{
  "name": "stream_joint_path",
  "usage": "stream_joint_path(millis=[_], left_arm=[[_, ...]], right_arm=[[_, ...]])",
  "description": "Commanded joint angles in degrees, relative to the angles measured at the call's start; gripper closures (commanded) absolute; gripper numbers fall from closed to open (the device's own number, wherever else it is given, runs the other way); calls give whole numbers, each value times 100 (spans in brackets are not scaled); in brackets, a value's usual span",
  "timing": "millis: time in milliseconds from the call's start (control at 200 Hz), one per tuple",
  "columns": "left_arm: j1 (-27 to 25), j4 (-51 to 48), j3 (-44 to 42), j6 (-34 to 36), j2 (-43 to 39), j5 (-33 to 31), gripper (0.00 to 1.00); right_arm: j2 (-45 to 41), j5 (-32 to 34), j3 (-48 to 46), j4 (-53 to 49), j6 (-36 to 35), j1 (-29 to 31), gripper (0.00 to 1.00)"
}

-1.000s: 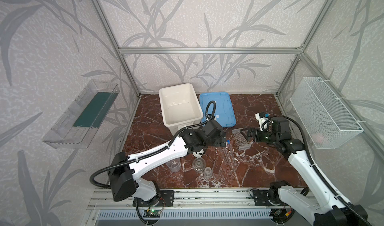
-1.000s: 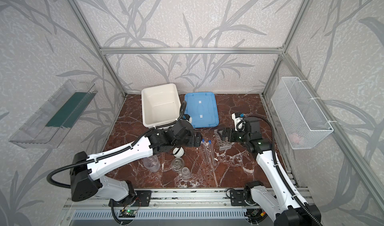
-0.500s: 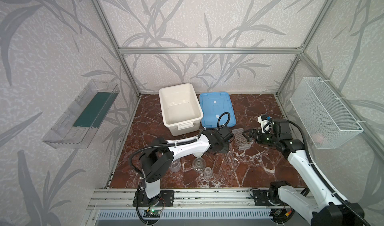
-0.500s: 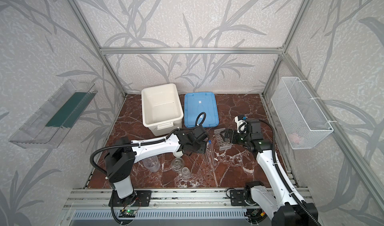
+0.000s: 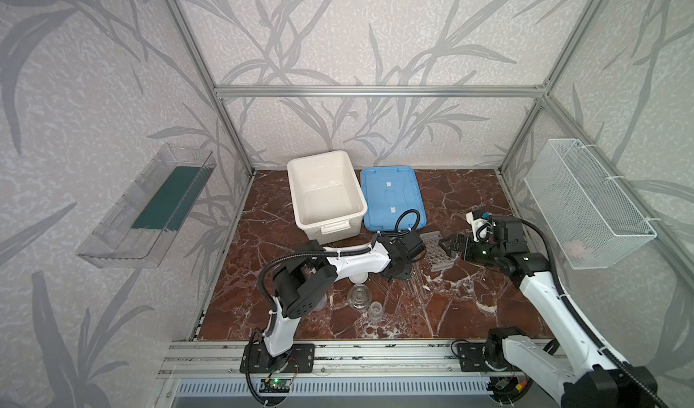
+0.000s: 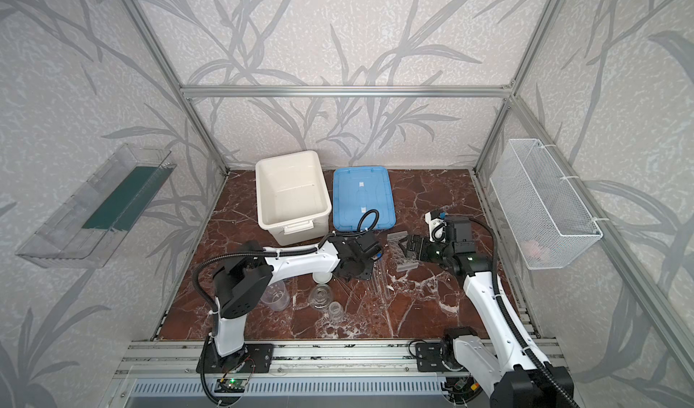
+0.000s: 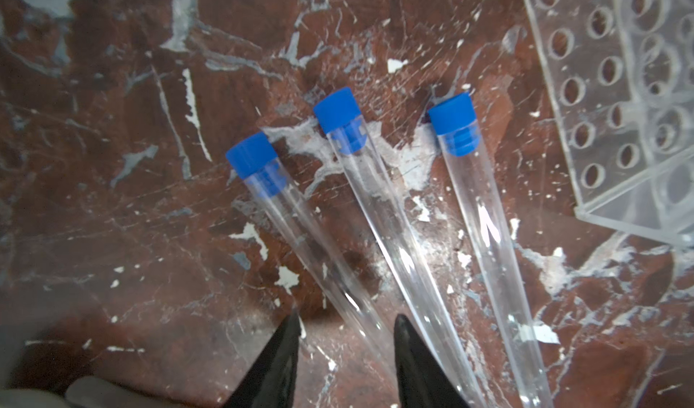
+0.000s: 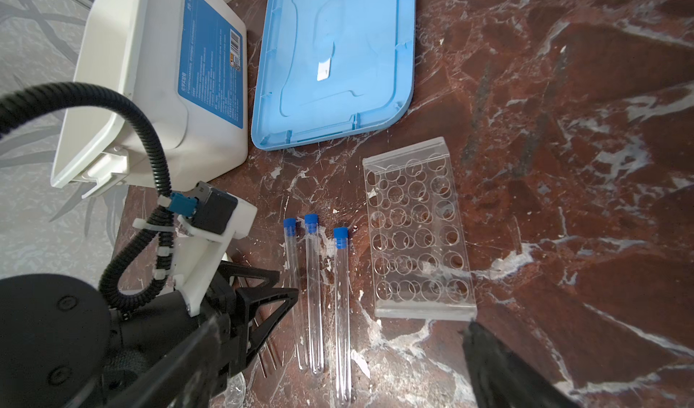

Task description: Organize the chemistry lab equipment

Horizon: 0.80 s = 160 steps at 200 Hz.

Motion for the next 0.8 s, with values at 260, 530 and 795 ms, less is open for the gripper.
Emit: stream_joint_path(millis=[260,530,795], left_arm=[[-42,-809,429,89,309,-697,67],[-180,-810,178,-237,92,-311,65],[-335,-704,-142,-550,-133,14,70]], right_arm=[[92,-59,-96,81,-42,-100,1],[127,-30,-111,51,-16,-96,1],[93,-60,-91,20,-44,-100,1]])
